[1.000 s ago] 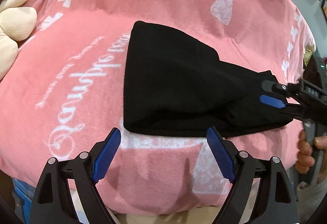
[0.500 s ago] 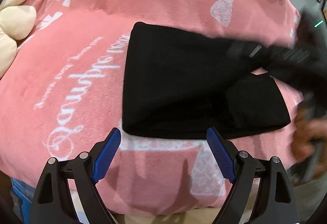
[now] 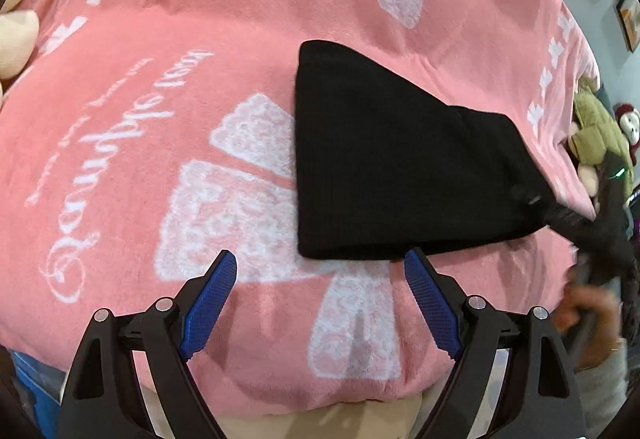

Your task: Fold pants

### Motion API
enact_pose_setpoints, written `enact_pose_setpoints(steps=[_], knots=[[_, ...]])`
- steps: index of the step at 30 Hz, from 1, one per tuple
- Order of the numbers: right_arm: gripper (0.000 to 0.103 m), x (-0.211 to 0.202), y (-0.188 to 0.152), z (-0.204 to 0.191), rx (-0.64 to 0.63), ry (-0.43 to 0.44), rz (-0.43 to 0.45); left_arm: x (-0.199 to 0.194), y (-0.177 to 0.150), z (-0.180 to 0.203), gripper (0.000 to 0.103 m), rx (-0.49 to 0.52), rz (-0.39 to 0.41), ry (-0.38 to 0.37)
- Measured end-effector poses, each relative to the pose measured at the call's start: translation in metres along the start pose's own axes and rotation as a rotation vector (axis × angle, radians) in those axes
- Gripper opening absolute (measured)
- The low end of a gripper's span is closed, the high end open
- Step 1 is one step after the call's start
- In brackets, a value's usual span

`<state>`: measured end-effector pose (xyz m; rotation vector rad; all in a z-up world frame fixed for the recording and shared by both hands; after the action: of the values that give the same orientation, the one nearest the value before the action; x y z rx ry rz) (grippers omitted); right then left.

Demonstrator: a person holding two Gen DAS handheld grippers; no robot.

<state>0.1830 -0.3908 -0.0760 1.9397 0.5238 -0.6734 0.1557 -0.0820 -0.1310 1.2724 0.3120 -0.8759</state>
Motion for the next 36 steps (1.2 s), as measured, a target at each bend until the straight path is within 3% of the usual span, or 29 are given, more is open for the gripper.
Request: enact_pose_setpoints(steps=[3,8,10,12,15,17,18,19,21,23,24,27,29,30,33,36], knots=[[0.059,-0.025,0.033,0.002,0.023,0.053,0.090,0.001,0.003,-0.001,0.083,-0.005,0.017,0.004],[0.058,0.027,0.045,-0.007,-0.095,0.041,0.016,0.015,0.005,0.008,0.083,-0.024,-0.006,0.000],[0.034,0.068,0.031,-0.007,-0.148,0.022,-0.047,0.019,0.008,0.015,0.083,-0.005,-0.001,-0.001],[0.016,0.067,0.035,-0.015,-0.196,0.007,-0.021,0.023,0.010,0.018,0.083,0.021,-0.002,0.017],[0.017,0.035,0.057,-0.029,-0.244,0.007,0.084,0.028,0.015,0.020,0.083,0.057,0.002,0.048],[0.027,0.046,0.054,-0.020,-0.313,-0.059,0.080,0.035,0.017,0.019,0.083,0.060,-0.001,0.061],[0.031,0.060,0.044,-0.009,-0.334,-0.105,0.024,0.040,0.017,0.018,0.083,0.050,-0.007,0.065],[0.031,0.067,0.034,0.002,-0.314,-0.122,-0.008,0.045,0.016,0.018,0.083,0.040,-0.018,0.070],[0.033,0.048,0.041,0.004,-0.204,-0.082,0.017,0.052,0.014,0.015,0.083,0.034,-0.043,0.095],[0.052,0.022,0.052,0.008,-0.141,-0.088,0.082,0.053,0.014,0.013,0.083,0.051,-0.046,0.126],[0.066,0.016,0.053,0.011,-0.134,-0.094,0.095,0.052,0.015,0.012,0.083,0.056,-0.040,0.133],[0.067,0.015,0.040,0.024,-0.109,-0.116,0.041,0.050,0.018,0.008,0.083,0.041,-0.030,0.139],[0.073,0.014,0.030,0.025,-0.090,-0.091,0.010,0.052,0.018,0.007,0.083,0.033,-0.037,0.143],[0.083,0.016,0.029,0.025,-0.097,-0.096,0.011,0.053,0.020,0.008,0.083,0.031,-0.035,0.143],[0.086,0.034,0.017,0.032,-0.140,-0.150,-0.039,0.062,0.022,0.009,0.084,0.012,-0.038,0.118],[0.093,0.046,0.009,0.035,-0.117,-0.137,-0.055,0.083,0.018,0.012,0.084,-0.028,-0.076,0.071]])
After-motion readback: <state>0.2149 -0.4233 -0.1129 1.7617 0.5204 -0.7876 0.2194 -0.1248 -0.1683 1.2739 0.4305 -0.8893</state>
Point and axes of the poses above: each gripper's, at about its wrist camera, not at the fingertips, and x roughly the way its jaws point, z to its right, y to its top, the point moved 8 cm from there along x, roughly the way its jaws point, and after that the axes turned 15 degrees about z, right-handed, at the moved point
